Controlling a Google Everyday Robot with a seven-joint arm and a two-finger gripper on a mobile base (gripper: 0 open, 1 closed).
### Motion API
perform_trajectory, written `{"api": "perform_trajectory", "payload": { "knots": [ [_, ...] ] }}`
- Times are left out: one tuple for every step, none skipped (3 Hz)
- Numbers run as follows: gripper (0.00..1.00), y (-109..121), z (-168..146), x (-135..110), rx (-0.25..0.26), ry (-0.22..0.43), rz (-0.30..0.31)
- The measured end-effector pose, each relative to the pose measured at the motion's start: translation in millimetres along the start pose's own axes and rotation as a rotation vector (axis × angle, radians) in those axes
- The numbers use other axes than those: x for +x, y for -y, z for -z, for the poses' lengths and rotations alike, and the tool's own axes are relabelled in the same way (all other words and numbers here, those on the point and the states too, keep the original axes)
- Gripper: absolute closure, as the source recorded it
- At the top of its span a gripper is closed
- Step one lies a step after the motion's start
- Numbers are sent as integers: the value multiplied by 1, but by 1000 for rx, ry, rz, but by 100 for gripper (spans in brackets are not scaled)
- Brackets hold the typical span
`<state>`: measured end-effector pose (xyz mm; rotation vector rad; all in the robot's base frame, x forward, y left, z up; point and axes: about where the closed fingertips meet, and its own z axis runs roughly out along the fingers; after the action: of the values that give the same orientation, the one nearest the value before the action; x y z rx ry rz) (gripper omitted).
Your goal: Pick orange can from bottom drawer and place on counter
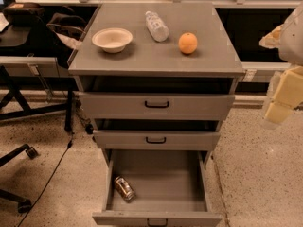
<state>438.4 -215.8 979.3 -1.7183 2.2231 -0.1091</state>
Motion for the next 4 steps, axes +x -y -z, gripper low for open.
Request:
{"api": "perform_trajectory", "payload": {
  "knots": [
    [0, 0, 0, 0, 0, 0, 0],
    [0, 6, -13, 3, 28, 17, -91],
    [0, 17, -39, 7, 75, 41, -254],
    [0, 16, -42, 7, 67, 50, -256]
  ]
}}
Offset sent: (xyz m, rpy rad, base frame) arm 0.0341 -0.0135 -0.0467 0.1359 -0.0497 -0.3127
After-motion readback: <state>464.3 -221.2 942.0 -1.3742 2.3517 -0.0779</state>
